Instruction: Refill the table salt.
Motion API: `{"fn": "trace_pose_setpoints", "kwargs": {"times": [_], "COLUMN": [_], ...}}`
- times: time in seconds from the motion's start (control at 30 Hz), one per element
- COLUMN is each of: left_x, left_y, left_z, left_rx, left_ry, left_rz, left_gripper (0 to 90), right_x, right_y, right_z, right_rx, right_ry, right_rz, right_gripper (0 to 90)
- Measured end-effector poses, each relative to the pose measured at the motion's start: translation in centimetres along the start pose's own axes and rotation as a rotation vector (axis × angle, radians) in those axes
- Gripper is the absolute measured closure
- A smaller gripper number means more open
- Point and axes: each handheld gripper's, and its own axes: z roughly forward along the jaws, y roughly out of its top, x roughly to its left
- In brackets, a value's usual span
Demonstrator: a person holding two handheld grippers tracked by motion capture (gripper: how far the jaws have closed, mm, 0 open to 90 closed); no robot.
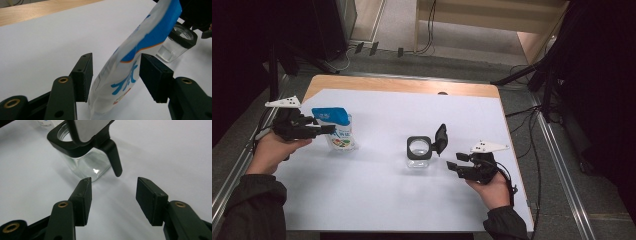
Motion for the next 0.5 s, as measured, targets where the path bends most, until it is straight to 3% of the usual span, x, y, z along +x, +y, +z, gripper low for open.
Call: {"fn": "trace_pose_setpoints", "kwargs": {"times": [0.17,0.23,0.5], "left_x": [0.2,0.2,0.0], "left_y": [0.0,0.0,-0.1], "left_z": [0.7,0.8,0.7], "left_rx": [0.003,0.001,0.005], "left_ry": [-0.017,-0.004,-0.005], "left_rz": [0.005,0.019,0.041], "left_gripper": [48.7,50.9,65.7], "right_x": [0.8,1.2,1.9], "right_y": [-0.3,-0.3,-0.2], "right_z": [-0.1,0.0,0.5], "right_rx": [0.0,0.0,0.007], "right_ry": [0.009,0.014,0.034], "right_rz": [-0.018,-0.024,-0.058], "right_gripper": [47.5,47.7,47.9]}}
